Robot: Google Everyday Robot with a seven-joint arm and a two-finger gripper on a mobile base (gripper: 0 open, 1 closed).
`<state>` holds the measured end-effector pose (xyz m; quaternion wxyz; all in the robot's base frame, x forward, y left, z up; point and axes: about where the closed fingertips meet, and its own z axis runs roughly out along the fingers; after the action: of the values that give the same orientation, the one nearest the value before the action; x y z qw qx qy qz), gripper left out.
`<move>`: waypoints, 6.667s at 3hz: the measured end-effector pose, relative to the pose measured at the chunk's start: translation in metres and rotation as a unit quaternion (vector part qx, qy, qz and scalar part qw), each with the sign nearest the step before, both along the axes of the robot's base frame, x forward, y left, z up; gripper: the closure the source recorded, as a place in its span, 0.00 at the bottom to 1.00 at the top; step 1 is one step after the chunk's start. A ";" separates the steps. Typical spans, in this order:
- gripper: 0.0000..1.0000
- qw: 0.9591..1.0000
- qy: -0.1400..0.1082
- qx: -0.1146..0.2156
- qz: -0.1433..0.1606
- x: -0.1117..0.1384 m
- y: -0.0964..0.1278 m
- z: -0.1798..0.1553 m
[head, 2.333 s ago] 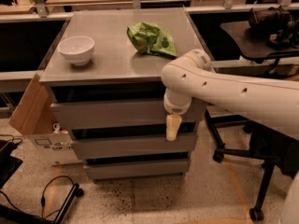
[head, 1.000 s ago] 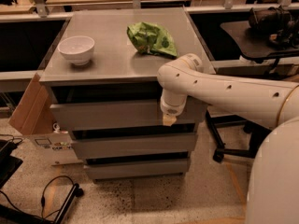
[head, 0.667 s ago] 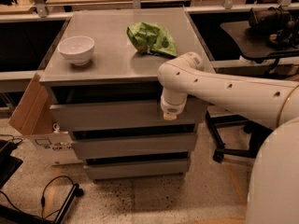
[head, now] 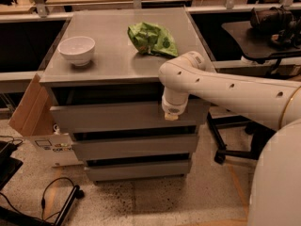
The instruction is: Open top drawer
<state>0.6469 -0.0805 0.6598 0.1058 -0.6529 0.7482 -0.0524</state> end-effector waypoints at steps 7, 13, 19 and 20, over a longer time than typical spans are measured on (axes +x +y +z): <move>1.00 1.000 0.000 0.000 0.000 0.000 0.000 0.004; 0.12 1.000 0.000 0.000 0.000 0.000 0.000 0.005; 0.18 0.999 0.049 0.000 -0.016 -0.007 -0.002 0.004; 0.41 0.997 0.073 -0.021 -0.015 -0.018 0.004 0.005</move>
Offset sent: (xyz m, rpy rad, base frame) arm 0.0000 0.0000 0.0008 0.0000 0.0000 0.0000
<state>0.6287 -0.0766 0.6648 0.0360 -0.6457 0.7624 -0.0221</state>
